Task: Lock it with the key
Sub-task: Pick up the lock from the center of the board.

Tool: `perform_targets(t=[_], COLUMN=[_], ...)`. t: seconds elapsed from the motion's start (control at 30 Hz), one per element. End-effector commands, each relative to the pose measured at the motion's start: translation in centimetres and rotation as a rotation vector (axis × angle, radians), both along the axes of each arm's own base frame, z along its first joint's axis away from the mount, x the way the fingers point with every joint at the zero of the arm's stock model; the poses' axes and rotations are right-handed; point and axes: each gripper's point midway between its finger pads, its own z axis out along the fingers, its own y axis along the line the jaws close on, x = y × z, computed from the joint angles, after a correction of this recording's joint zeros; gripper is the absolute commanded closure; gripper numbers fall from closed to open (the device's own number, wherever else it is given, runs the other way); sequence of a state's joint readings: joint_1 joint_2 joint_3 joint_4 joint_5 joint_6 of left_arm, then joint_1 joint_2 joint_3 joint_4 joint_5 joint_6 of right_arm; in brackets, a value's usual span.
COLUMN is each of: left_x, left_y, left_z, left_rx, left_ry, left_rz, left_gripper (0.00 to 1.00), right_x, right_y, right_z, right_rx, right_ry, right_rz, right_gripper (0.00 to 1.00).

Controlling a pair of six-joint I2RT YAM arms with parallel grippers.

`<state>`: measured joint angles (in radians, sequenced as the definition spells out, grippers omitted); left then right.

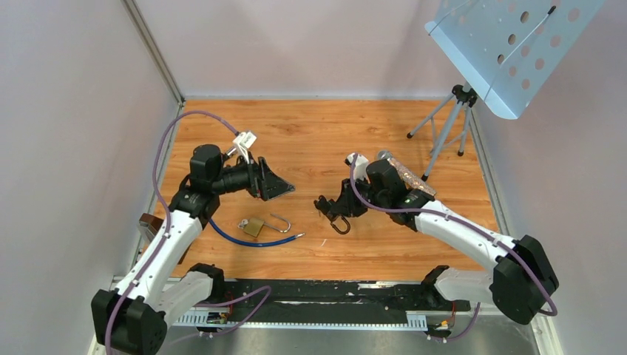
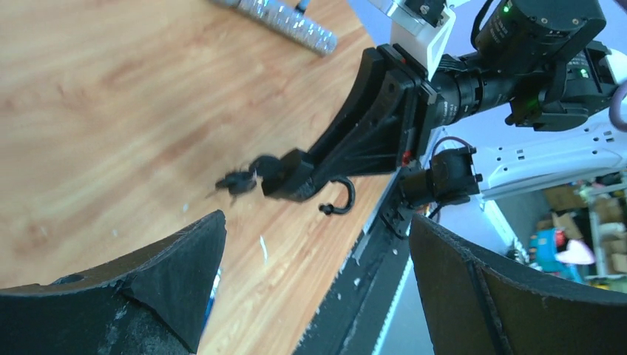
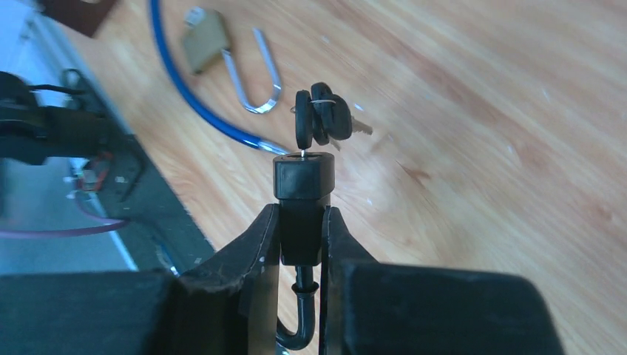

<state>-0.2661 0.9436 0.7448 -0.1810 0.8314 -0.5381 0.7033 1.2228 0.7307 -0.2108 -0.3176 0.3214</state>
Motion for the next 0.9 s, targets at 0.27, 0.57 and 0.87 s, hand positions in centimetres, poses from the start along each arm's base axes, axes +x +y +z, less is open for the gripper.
perform_targets(t=[0.27, 0.57, 0.87], left_x=[-1.2, -3.9, -5.5], left_y=[-6.1, -7.3, -8.7], left_z=[3.9, 2.6, 1.2], left_rx=[-0.033, -0.068, -0.107], left_ry=[-0.337, -0.39, -0.342], left_rz=[-0.463, -0.607, -0.693], left_gripper=[0.0, 0.02, 0.11], right_x=[-2.4, -5.4, -5.8], right_y=[3.6, 3.7, 4.0], right_z=[14.6, 17.3, 18.7], right_rx=[0.321, 0.406, 0.441], right_ry=[-0.155, -0.117, -0.091], right_rz=[0.262, 0.375, 0.401], right_gripper=[1.0, 1.0, 1.0])
